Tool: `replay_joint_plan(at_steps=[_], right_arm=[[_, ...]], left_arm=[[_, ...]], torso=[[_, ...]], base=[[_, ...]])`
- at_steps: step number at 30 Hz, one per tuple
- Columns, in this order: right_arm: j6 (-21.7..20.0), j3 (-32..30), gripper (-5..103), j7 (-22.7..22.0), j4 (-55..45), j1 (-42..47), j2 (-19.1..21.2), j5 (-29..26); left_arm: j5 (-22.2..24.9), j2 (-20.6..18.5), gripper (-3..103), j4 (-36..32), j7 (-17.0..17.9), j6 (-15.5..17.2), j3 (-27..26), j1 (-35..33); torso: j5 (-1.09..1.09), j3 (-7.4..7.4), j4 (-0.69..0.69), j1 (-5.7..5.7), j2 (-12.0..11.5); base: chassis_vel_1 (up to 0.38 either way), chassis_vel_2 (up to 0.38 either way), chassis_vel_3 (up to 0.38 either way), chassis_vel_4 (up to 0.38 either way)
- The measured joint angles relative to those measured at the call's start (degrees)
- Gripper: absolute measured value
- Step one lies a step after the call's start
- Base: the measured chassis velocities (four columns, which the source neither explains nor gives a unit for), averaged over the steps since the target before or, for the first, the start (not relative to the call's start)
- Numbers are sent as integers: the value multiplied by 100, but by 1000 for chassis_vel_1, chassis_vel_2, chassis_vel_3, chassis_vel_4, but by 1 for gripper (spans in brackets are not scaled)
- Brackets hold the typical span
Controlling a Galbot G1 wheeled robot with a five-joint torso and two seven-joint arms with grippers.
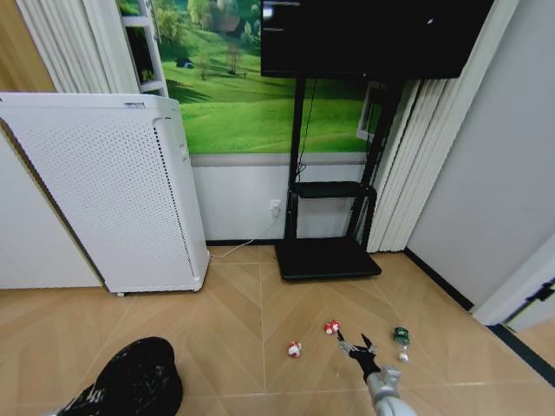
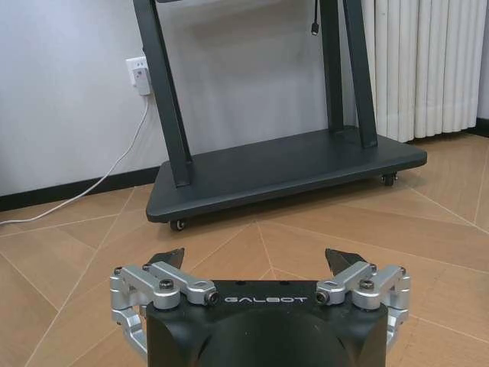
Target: Pick up the trash bin and place the garbage on the floor into it.
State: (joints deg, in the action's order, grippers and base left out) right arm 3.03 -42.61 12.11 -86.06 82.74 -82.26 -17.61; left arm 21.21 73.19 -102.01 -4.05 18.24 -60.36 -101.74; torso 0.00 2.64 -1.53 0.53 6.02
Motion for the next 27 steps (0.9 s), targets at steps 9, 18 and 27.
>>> replay_joint_plan(at_steps=[9, 18, 27], right_arm=[[1, 10, 100, -11, -52, 12, -16, 19], [-22, 13, 100, -31, -109, 11, -5, 22], [-84, 29, 100, -41, -164, -5, -18, 3]], left_arm=[[-64, 10, 9, 92, 17, -130, 100, 286], [7, -45, 8, 99, -243, -413, 230, 675], [59, -27, 8, 171, -385, -761, 482, 1150]], torso=[[0, 1, 0, 0, 1], [0, 2, 0, 1, 2], [0, 3, -1, 1, 4]], base=[[0, 0, 0, 0], [0, 0, 0, 0], [0, 0, 0, 0]])
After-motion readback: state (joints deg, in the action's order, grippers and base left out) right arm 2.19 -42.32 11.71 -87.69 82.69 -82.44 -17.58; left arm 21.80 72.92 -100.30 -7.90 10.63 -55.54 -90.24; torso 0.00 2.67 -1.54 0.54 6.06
